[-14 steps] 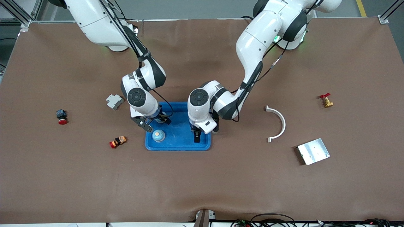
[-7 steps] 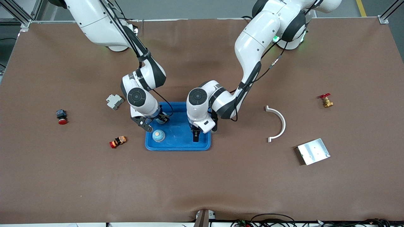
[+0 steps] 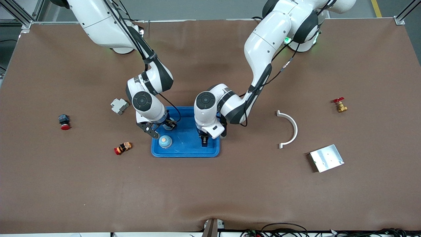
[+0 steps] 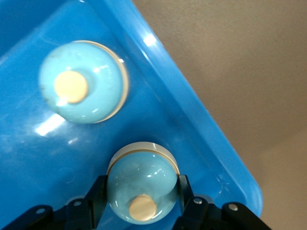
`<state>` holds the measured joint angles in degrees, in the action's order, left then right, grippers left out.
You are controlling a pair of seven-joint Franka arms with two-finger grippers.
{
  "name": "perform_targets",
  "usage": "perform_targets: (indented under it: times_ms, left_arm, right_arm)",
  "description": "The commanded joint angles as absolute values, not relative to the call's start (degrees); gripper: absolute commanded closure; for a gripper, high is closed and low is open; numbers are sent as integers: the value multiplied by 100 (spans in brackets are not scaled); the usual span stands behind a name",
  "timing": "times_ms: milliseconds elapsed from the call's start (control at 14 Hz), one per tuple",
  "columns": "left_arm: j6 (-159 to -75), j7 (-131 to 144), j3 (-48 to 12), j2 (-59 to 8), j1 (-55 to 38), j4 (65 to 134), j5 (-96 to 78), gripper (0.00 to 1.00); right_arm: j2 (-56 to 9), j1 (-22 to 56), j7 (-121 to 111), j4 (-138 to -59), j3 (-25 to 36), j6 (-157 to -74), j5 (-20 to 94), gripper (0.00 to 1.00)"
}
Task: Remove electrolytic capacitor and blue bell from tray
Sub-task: 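Carry the capacitor toward the white arc while the right gripper carries the bell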
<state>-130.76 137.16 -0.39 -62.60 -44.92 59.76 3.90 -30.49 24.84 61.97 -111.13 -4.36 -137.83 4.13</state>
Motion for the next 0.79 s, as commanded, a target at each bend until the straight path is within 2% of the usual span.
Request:
perform_targets:
  times_ms: [0,215,430,716]
  left_arm:
    - [-13043,13887,123,-6328,-4614,5792,466,100]
    - [-12921,13808,97,-6302,-4623,5792,492,100]
    - [-12412,13493,35,-6013,-4553,5792,466,100]
    - [-11718,11930,26,-5485,-4421,5792,62,100]
  right_arm:
    - [-2883,2382,6161,-10952,-527,-13457,387,90]
    - [-2647,2242,5645,-10934,-527,-13194,431,100]
    - [-2400,1943,4846,-10951,-510,-12746,439,100]
    - [-2084,979,2687,-11030,-457,-11938,439,100]
